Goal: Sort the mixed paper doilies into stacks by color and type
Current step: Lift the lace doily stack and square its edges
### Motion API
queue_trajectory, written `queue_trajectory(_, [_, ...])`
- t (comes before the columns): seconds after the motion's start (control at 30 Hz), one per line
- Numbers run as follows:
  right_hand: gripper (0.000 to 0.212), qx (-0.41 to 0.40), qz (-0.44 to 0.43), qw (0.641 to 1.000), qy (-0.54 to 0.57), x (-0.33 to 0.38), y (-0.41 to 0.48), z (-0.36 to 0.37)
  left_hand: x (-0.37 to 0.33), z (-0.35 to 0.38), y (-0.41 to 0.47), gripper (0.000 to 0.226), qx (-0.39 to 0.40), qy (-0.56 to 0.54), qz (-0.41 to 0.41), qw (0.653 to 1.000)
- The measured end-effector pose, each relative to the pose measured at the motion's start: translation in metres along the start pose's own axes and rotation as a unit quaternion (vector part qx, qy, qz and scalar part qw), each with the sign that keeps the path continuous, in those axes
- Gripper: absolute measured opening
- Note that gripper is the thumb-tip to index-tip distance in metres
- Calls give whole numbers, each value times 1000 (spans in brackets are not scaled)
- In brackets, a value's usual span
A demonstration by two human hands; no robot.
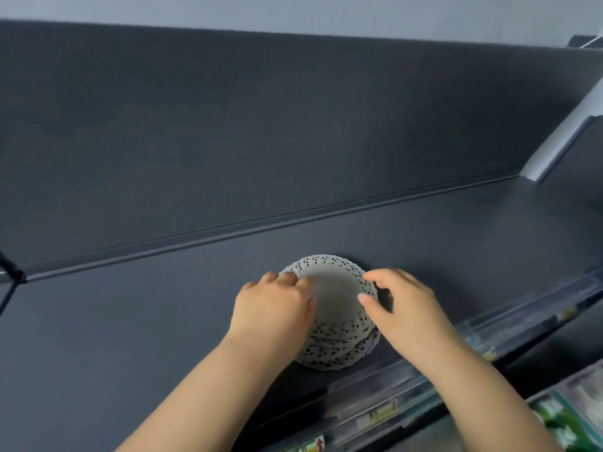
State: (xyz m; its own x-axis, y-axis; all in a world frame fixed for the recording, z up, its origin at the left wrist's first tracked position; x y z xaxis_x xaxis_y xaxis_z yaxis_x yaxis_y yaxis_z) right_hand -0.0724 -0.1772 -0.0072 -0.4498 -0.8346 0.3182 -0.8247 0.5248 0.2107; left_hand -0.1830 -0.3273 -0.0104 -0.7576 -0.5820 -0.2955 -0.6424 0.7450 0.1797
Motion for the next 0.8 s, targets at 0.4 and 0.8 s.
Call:
queue_trajectory(0.4, [47,189,85,945,251,-46,67,26,-19,27,-5,35,-28,40,-166,985])
queue_trajectory(0.8, [46,360,9,912,196,-46,87,34,-39,36,5,29,-54,80,-227,969])
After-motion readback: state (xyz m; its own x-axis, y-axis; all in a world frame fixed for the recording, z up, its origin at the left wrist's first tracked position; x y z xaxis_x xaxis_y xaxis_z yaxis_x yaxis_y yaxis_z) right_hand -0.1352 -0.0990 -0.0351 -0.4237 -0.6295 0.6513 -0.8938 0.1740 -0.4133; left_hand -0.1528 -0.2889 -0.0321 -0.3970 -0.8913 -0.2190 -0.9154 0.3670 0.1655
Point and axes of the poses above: each hand's wrist, its own y-axis towards the middle knuckle, its own z-axis out of the palm, x = y × z, the point moved 2 cm from there along y, towards the middle knuckle, and after that the axes turned 14 degrees about -y, right-handed, at the moved point
